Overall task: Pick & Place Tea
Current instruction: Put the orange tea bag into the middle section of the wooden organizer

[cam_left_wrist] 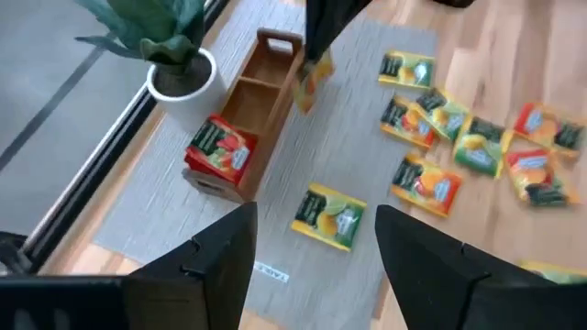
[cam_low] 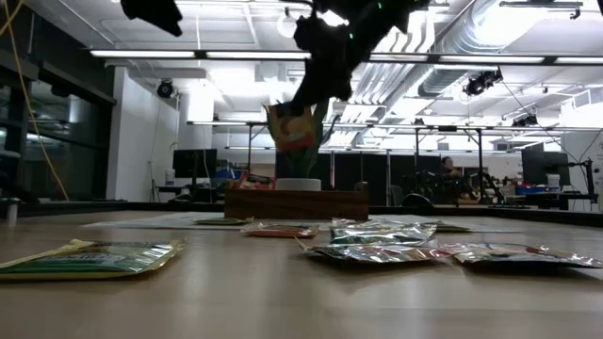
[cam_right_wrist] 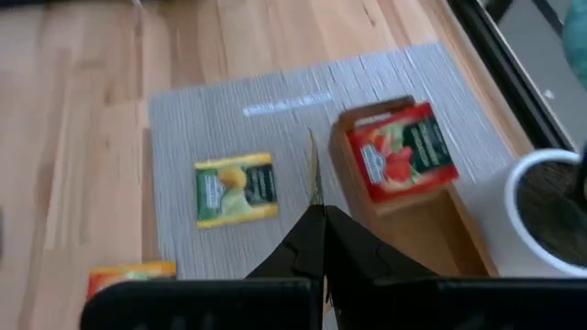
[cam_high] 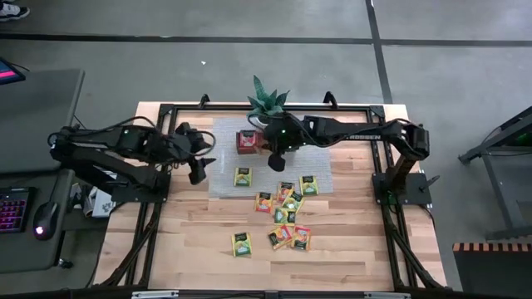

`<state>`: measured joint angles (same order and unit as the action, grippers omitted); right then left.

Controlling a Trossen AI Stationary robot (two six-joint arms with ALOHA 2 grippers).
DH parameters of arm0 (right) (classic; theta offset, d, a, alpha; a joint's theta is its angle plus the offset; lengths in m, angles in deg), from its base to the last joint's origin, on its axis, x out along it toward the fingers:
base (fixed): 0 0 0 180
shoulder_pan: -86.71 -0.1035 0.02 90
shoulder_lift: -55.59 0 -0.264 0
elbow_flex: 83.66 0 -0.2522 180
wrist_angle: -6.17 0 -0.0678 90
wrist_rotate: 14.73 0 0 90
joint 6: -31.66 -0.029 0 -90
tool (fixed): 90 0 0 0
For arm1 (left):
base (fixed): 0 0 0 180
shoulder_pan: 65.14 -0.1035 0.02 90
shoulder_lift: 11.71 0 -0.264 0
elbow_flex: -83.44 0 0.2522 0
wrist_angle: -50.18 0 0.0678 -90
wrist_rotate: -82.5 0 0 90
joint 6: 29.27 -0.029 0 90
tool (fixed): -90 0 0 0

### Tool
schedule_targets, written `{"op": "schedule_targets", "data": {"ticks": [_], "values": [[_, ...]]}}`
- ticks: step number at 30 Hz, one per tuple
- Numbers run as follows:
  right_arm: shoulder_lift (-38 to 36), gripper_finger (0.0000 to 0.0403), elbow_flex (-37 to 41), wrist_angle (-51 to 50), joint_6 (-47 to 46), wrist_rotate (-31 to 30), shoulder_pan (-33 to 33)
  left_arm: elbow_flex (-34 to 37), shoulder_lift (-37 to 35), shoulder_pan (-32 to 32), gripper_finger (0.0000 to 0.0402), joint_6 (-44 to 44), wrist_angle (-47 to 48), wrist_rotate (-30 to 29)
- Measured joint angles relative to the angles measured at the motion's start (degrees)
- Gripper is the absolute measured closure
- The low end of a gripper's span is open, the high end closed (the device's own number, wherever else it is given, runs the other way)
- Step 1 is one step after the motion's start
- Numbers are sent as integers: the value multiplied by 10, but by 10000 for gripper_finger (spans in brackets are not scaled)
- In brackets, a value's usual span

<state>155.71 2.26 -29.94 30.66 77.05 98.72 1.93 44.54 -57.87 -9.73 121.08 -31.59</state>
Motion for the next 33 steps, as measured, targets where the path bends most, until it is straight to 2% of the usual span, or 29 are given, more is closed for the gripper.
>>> {"op": "schedule_targets", "data": {"ticks": [4,6,14,20,26,33], "values": [[-4,403,56,72,12,35,34,67,-44,7,182,37,-49,9],[-4,403,70,86,27,48,51,106,-58,18,182,58,-104,10],[-4,403,82,123,54,126,122,238,-101,69,182,134,-279,11],[10,403,82,164,56,170,153,259,-97,92,182,168,-342,-13],[37,403,82,174,59,186,156,260,-96,93,182,181,-347,-36],[70,403,82,179,60,217,162,260,-95,93,182,198,-348,-37]]}}
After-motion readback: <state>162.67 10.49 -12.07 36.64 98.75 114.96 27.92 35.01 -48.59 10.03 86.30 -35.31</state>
